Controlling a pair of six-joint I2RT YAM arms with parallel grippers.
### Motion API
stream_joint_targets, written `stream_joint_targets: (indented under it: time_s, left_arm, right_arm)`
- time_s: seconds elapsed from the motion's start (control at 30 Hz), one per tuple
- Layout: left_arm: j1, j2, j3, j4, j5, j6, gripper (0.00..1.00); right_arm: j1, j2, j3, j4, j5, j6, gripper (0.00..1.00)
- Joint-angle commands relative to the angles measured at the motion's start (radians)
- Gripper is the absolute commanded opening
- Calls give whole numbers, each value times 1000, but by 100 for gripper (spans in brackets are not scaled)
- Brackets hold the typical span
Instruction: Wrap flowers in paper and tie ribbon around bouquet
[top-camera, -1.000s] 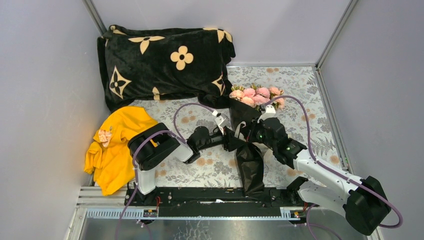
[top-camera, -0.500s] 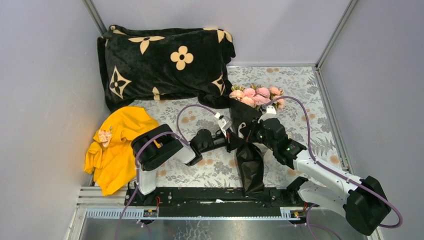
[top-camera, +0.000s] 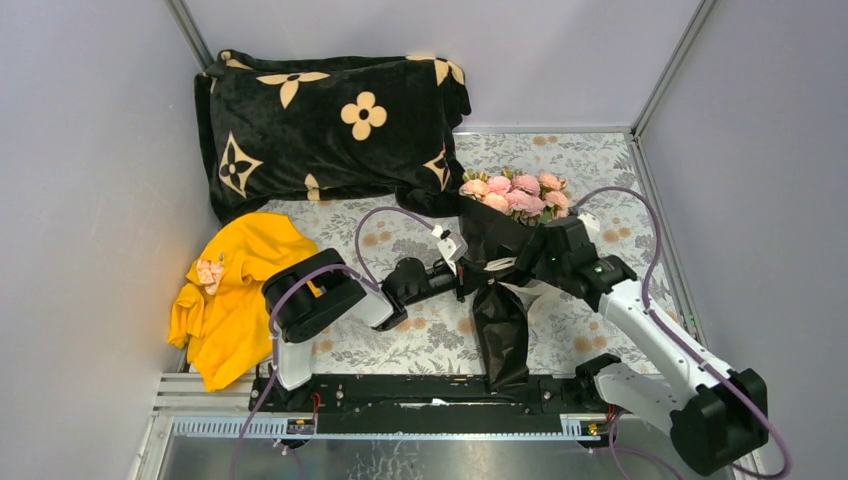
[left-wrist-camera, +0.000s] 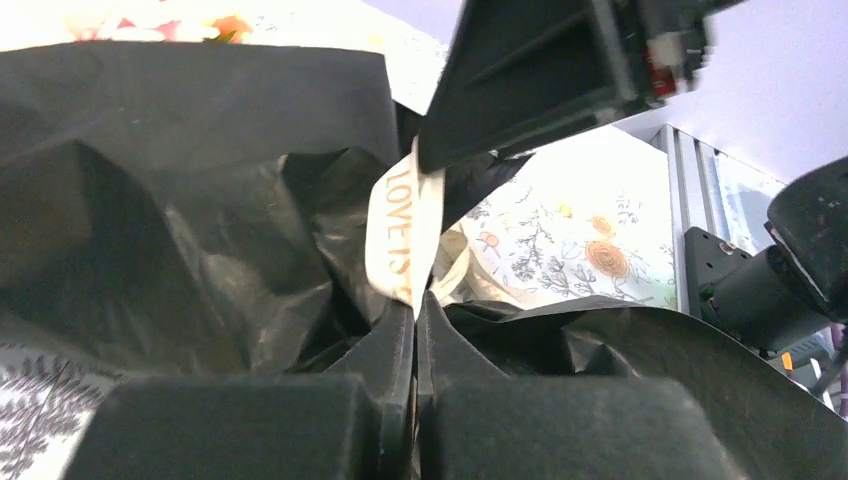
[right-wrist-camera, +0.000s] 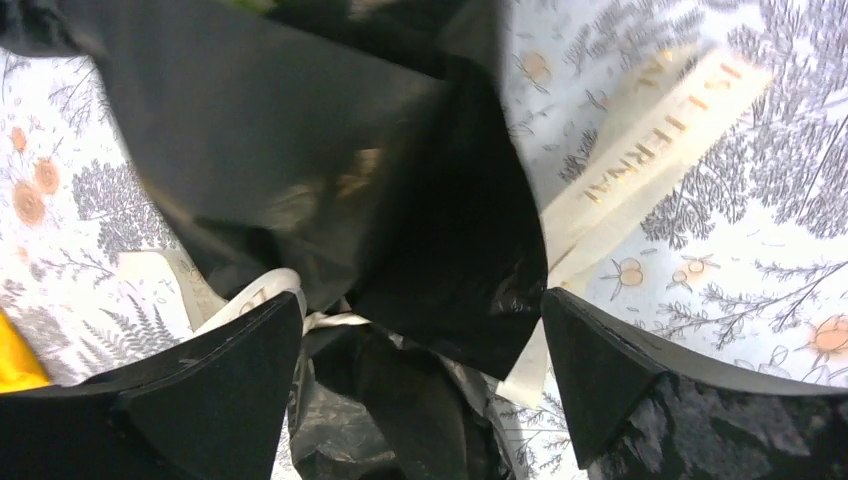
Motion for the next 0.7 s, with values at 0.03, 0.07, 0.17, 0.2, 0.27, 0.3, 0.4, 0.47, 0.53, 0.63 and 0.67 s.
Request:
stream_joint_targets:
  time_s: [0.03,0.07,0.17,0.2,0.27,0.3,0.4,0.47,0.53,0.63,0.67]
  left_arm:
    - [8,-29,-53,-10,-19,121,0]
    - [11,-37,-57,-12,-20,124,0]
    - [12,-54,-76,-13,-16,147,0]
    - [13,-59,-82,-11,-9,151,0]
    - [15,-63,-88,-14,-3,149,0]
    - [16,-65,-90,-15,0,145,0]
    - [19,-66,-90,-18,-5,139,0]
    - [20,-63,-86,-23,-14,134,0]
    - [20,-61,-83,-25,-16,133,0]
    - [20,-58,-79,-28,-21,132,0]
    - [20,-56,-78,-29,-21,132,0]
  right_arm:
    - [-348,17,-56,-18,-29,26,94]
    - [-378,49,-52,3,-40,18,94]
    - [-420,173,-24,49,-13,-6,94]
    - [-436,211,-10,59,-15,-15,94]
    - [-467,264,22,74,-40,-26,93]
    - [-468,281,38,79,-48,-35,93]
    - [-469,277,93,78,-80,-78,89]
    - [-469,237,109,91,-168,-134,81]
    - [-469,187,112,91,-260,-173,73]
    - [-469,111,127,32,-333,-212,68]
    - [-469,88,134,9,-328,-218,69]
